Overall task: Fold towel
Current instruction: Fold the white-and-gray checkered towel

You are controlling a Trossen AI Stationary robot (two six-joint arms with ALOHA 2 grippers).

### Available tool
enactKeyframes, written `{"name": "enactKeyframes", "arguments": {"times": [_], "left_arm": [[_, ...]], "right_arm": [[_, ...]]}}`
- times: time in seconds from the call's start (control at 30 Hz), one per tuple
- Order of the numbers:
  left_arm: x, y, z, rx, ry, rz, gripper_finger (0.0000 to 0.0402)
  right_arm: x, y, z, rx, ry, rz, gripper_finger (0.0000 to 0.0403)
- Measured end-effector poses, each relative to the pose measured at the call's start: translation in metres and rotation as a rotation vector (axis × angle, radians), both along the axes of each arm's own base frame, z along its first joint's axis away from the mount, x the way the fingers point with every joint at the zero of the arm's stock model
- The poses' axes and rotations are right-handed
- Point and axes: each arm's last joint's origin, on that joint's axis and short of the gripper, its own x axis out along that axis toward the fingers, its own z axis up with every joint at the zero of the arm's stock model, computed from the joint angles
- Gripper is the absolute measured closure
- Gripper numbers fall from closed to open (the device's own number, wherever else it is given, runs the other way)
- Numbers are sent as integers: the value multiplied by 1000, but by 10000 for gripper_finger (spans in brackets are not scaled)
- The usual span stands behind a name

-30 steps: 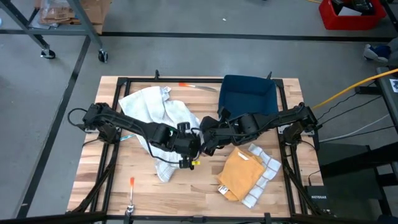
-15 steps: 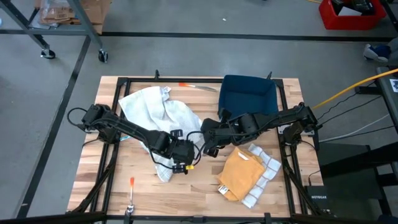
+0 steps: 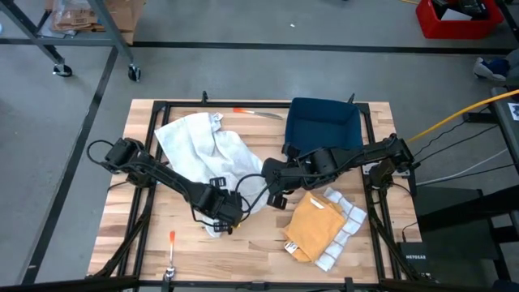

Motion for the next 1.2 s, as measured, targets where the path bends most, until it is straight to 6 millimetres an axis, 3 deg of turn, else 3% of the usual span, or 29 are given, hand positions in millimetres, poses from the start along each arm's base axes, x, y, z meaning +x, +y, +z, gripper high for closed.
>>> {"name": "enactKeyframes", "arguments": {"times": [0.3,0.6,0.8,1.0,1.2], "left_arm": [[-1,9,-5,83,-7,28,322],[-8,13,-10,-49,113,87,354],[-12,10,-11,-188,164,219,354],[-22,14,-10,-154,257,308,351],[-35,8,-9,-104,344,298,306]], "right_arm": [[0,1,0,42,13,25,403],[0,1,0,40,14,28,403],[0,1,0,39,16,28,403],[-1,1,0,39,17,28,403],[-1,1,-1,37,23,28,403]]}}
